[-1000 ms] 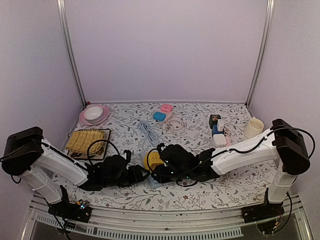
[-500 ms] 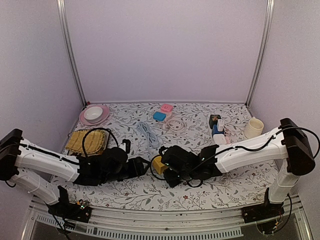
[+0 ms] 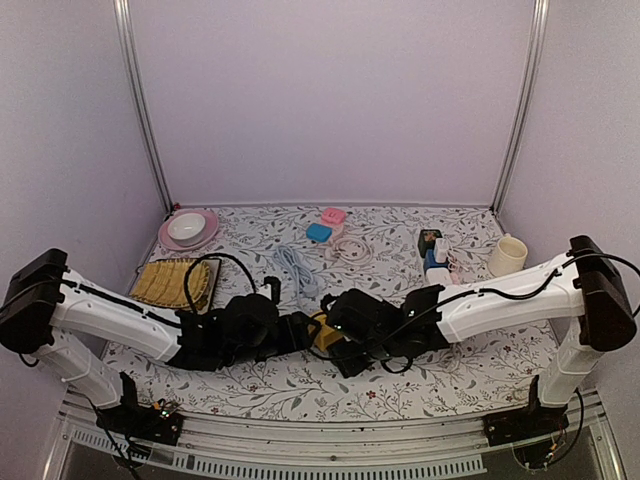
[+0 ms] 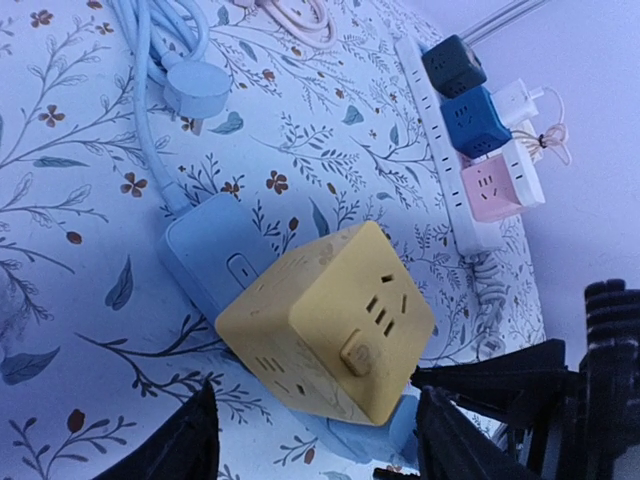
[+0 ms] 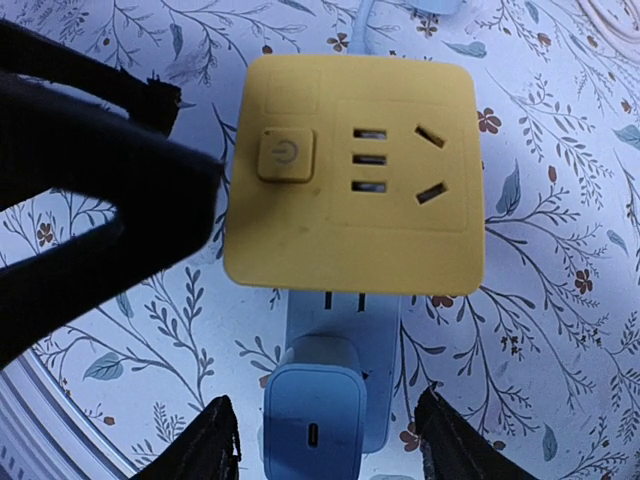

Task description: Pull the plug off the socket

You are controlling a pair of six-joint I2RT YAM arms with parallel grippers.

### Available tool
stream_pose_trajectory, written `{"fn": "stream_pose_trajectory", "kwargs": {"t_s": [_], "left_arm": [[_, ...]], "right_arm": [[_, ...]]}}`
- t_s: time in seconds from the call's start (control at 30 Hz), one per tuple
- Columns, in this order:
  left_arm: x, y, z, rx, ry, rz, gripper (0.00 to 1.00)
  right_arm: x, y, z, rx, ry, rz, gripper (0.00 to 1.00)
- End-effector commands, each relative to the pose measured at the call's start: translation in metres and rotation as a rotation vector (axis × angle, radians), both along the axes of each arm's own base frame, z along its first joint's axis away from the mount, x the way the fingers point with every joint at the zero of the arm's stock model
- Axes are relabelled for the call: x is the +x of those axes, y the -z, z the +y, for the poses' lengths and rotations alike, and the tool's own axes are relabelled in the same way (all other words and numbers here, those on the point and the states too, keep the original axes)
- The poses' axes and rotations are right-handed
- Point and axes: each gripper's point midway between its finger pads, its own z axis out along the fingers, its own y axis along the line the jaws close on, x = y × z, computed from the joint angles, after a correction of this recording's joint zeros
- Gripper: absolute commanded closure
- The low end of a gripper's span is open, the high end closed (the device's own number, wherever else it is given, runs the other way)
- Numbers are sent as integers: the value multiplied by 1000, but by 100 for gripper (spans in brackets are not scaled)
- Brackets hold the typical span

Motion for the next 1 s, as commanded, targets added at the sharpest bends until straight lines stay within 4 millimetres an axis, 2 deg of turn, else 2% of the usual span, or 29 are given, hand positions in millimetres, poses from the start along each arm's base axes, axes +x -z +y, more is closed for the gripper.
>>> {"fn": "stream_pose_trajectory", "kwargs": {"t_s": [0.0, 0.2, 0.43, 0.7, 0.97], "left_arm": [[1, -9, 6, -2, -39, -10, 31], [3, -8, 13, 26, -52, -31, 27], [15, -12, 4, 45, -31, -57, 25], [25, -3, -6, 47, -8, -34, 24], [26, 18, -16, 81, 14, 10, 24]], "right_arm": [[2, -25, 0, 50, 24, -28, 35], [3, -34, -2, 98, 43, -41, 32], [3, -33, 2, 118, 35, -49, 34], [0, -16, -5, 102, 30, -41, 38], [2, -5, -1, 117, 43, -36, 46]]}}
